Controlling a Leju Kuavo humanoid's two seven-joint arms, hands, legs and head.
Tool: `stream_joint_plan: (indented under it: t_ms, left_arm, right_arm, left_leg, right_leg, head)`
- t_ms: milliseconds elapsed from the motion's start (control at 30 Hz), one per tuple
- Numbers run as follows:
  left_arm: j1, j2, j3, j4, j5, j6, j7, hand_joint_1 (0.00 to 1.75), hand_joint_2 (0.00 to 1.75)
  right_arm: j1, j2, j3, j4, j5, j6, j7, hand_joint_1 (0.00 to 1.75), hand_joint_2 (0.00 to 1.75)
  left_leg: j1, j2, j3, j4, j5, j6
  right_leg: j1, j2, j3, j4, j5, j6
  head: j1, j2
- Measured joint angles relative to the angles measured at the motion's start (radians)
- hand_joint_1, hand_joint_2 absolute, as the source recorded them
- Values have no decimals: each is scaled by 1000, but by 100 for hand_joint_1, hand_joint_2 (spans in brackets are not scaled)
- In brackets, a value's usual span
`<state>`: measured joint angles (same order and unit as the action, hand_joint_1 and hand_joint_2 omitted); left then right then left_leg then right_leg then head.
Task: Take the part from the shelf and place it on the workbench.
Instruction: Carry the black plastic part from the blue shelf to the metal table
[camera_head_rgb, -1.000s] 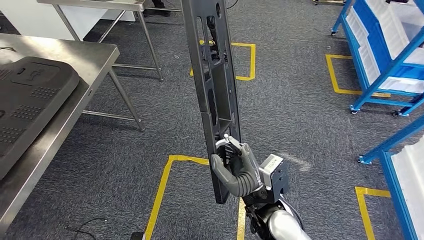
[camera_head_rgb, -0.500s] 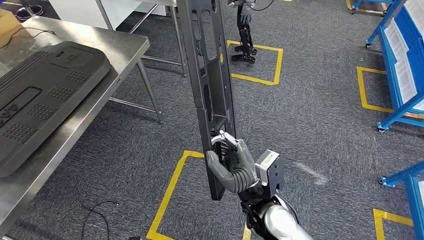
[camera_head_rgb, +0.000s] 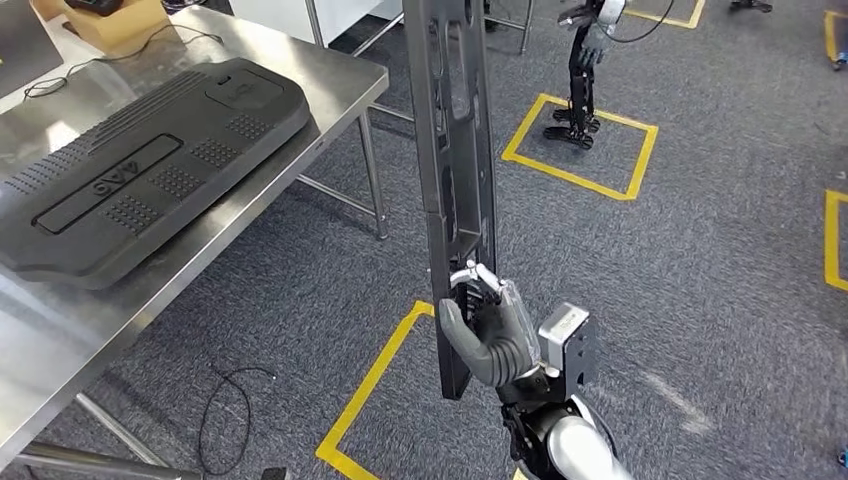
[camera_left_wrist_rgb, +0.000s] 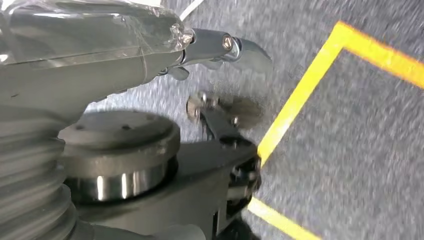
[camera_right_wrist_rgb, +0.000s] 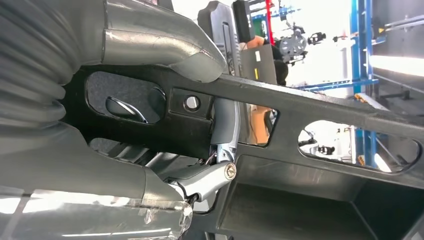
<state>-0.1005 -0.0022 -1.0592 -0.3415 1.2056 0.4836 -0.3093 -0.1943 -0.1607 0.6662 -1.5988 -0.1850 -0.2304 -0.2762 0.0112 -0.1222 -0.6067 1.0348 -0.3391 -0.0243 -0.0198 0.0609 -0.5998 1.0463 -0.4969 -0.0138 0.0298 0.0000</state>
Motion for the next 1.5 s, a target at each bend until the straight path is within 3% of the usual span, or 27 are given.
stream_joint_plan:
  t_ms: [33, 100, 167, 233, 267, 300, 367, 433, 467, 533, 600, 667, 733, 767, 800, 867, 933, 1033, 1167, 1233, 1367, 1500]
  left_arm:
    - [1, 0, 0, 0, 0, -1, 2, 0, 175]
    - [1, 0, 0, 1, 1, -1, 5, 0, 175]
    - [0, 0, -1, 1, 1, -1, 6, 0, 175]
    - [0, 0, -1, 1, 1, -2, 7, 0, 175]
    - [1, 0, -1, 1, 1, -2, 7, 0, 175]
    - [1, 0, -1, 1, 1, -2, 7, 0, 175]
    - [1, 0, -1, 1, 1, -3, 7, 0, 175]
    - [0, 0, -1, 1, 2, -5, 8, 0, 175]
    - [0, 0, -1, 2, 2, -5, 9, 0, 175]
    - [2, 0, -1, 2, 4, -6, 11, 0, 175]
    - [3, -1, -1, 2, 4, -6, 12, 0, 175]
    - [1, -1, -1, 2, 5, -7, 14, 0, 175]
    - [0, -2, -1, 2, 5, -9, 14, 0, 175]
    - [0, -3, -1, 2, 5, -10, 15, 0, 175]
    - [1, -3, -1, 2, 5, -11, 15, 0, 175]
    - [1, -3, -1, 2, 4, -14, 17, 0, 175]
    - [0, -3, -1, 2, 4, -16, 18, 0, 175]
    - [3, -3, -3, 2, 3, -18, 21, 0, 175]
    - [2, -3, -8, 3, 4, -23, 28, 0, 175]
    - [2, -3, -10, 3, 5, -26, 32, 0, 175]
    - [1, -3, -15, 4, 7, -31, 36, 0, 175]
    - [1, -3, -17, 4, 8, -37, 37, 0, 175]
  right_arm:
    - [-1, 0, -1, 0, -1, 0, -1, 175, 175]
    - [-3, 0, -4, -1, -1, 1, -3, 175, 175]
    - [-3, 0, -8, -2, -1, 2, -4, 175, 175]
    - [-2, 0, -9, -2, -2, 3, -3, 175, 175]
    - [-2, 0, -9, -2, -2, 3, -3, 175, 175]
    - [-2, 0, -10, -2, -2, 3, -3, 175, 175]
    - [-3, 0, -11, -2, -1, 3, -4, 175, 175]
    - [-3, 0, -12, -3, -2, 3, -4, 175, 175]
    - [-3, 0, -12, -3, -2, 4, -4, 175, 175]
    - [-4, 0, -13, -4, -2, 4, -4, 175, 175]
    - [-7, 0, -15, -5, -2, 4, -4, 175, 175]
    - [-8, -1, -16, -6, -2, 5, -5, 175, 175]
    - [-3, -3, -17, -6, -2, 5, -5, 175, 175]
    - [-1, -4, -17, -6, -3, 5, -4, 175, 175]
    - [0, -5, -17, -6, -3, 5, -4, 175, 175]
    - [0, -5, -18, -6, -4, 4, -4, 175, 175]
    - [0, -6, -21, -6, -9, 3, -6, 175, 175]
    - [1, -7, -25, -8, -26, 4, -13, 175, 175]
    - [3, -6, -32, -8, -37, 6, -21, 175, 175]
    - [4, -6, -33, -8, -38, 6, -22, 175, 175]
    - [5, -6, -35, -8, -38, 6, -23, 175, 175]
    - [5, -6, -35, -8, -39, 6, -24, 175, 175]
  left_leg:
    - [0, 7, -2, 5, -3, -6]
    - [-2, 53, -23, 58, -37, -15]
    - [-2, 101, -77, 179, -100, -21]
    - [1, 112, -125, 278, -134, -23]
    - [1, 114, -124, 280, -125, -22]
    - [0, 118, -103, 240, -98, -19]
    - [-10, 159, -30, 97, -34, -4]
    - [-22, 196, 9, 9, -8, 10]
    - [-26, 197, 8, 0, -9, 14]
    - [-24, 174, 8, -11, -2, 21]
    - [-16, 149, 16, -28, 9, 31]
    - [-12, 125, 21, -36, 16, 37]
    - [-11, 101, 19, -33, 16, 39]
    - [-11, 86, 19, -31, 16, 38]
    - [-10, 73, 18, -27, 14, 37]
    - [-7, 50, 17, -15, 7, 30]
    - [-6, 36, 12, -2, -1, 19]
    - [-5, 29, 4, 6, -7, 9]
    - [-2, 34, 8, 3, -10, 30]
    - [-1, 35, 11, 0, -9, 31]
    - [-1, 36, 12, -4, -7, 27]
    - [0, 36, 13, -6, -8, 10]
  right_leg:
    - [1, -11, 2, -3, 2, -6]
    - [0, -37, 5, -10, 4, -18]
    - [5, -64, 7, -11, 2, -26]
    - [9, -93, 7, -11, -1, -30]
    - [11, -107, 8, -11, -3, -31]
    - [13, -119, 10, -11, -4, -31]
    - [17, -143, 17, -11, -8, -29]
    - [20, -165, 21, -10, -12, -24]
    - [21, -175, 22, -11, -13, -21]
    - [22, -193, 27, -14, -16, -11]
    - [20, -151, 20, 16, -39, -1]
    - [14, -83, -25, 116, -92, 4]
    - [11, -62, -88, 237, -136, 6]
    - [10, -60, -106, 263, -133, 8]
    - [8, -59, -104, 246, -110, 9]
    - [3, -51, -54, 128, -39, 12]
    - [2, -39, -12, 29, -5, 10]
    - [6, -37, -7, 5, -1, -3]
    - [8, -36, -7, 2, 1, -7]
    - [9, -35, -7, 2, 1, -8]
    - [12, -34, -7, 2, -1, -13]
    - [12, -34, -7, 2, -3, -17]
  head:
    - [-2, 0]
    - [-16, 0]
    - [-34, 0]
    - [-41, 0]
    - [-44, 0]
    - [-48, 0]
    - [-57, 0]
    - [-63, 0]
    - [-64, 0]
    - [-66, 0]
    - [-63, 0]
    - [-53, 0]
    - [-41, 0]
    - [-35, 0]
    - [-32, 0]
    - [-24, 0]
    - [-16, 0]
    - [-18, 0]
    - [-32, 0]
    - [-41, 0]
    - [-55, 0]
    - [-67, 0]
